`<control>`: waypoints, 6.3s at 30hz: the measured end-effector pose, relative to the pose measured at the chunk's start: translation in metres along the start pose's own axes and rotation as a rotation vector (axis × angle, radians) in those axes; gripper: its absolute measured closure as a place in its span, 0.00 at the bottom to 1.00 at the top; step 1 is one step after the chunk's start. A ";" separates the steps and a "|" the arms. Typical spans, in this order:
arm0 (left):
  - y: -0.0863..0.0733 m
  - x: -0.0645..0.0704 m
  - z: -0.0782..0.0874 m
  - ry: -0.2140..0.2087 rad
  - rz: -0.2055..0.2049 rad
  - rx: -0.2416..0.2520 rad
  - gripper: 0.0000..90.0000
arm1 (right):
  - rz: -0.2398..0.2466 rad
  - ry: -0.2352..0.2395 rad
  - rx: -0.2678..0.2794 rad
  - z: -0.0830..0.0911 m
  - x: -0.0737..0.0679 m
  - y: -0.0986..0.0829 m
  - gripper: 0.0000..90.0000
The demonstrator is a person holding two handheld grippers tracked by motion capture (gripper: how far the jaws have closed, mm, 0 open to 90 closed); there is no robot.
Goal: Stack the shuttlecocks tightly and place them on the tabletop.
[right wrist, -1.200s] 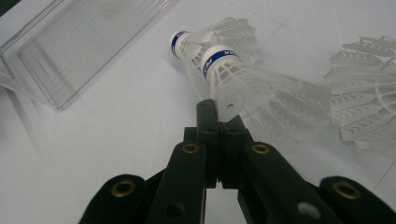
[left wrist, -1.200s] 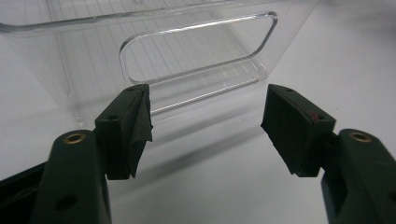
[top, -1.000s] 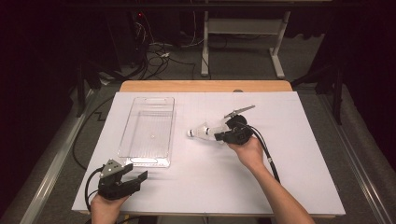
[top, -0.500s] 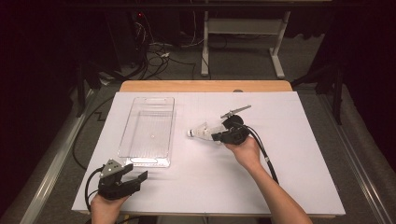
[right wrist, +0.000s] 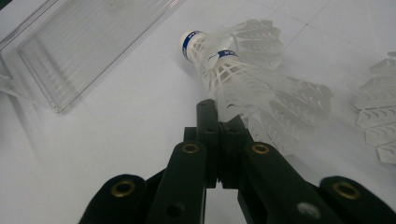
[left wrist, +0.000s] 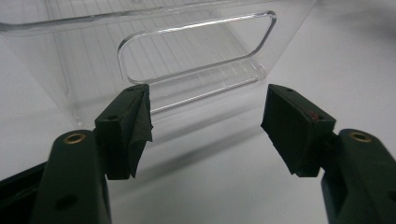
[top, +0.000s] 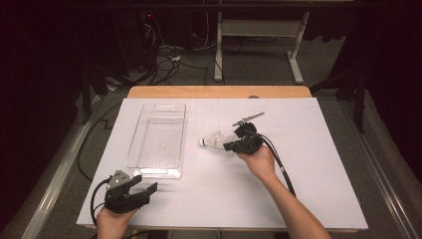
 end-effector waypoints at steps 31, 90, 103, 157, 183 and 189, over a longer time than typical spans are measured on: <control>0.000 0.000 0.000 0.001 -0.003 -0.003 0.37 | 0.018 0.016 -0.023 -0.014 -0.010 0.002 1.00; 0.000 0.000 -0.001 -0.002 -0.006 -0.007 0.37 | 0.011 -0.001 -0.024 -0.012 -0.005 -0.003 0.76; 0.000 0.000 -0.001 -0.002 -0.006 -0.006 0.37 | 0.027 -0.020 -0.020 -0.003 -0.002 -0.011 0.71; 0.000 0.000 -0.001 0.000 0.002 -0.004 0.37 | -0.009 -0.141 0.041 0.039 0.033 -0.047 0.64; 0.000 0.000 -0.001 0.002 -0.001 -0.005 0.37 | -0.041 -0.197 0.080 0.047 0.051 -0.047 0.61; 0.000 0.000 -0.001 0.003 0.000 -0.006 0.37 | -0.061 -0.211 0.101 0.046 0.058 -0.044 0.59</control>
Point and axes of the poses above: each handheld gripper's, and its own axes: z roughly backward along the jaws, y roughly out of its top, x roughly to its right, the point moved 6 cm from there along -z, roughly forward along the jaws, and after that the axes turned 9 degrees about -y, right-handed, at the moved point
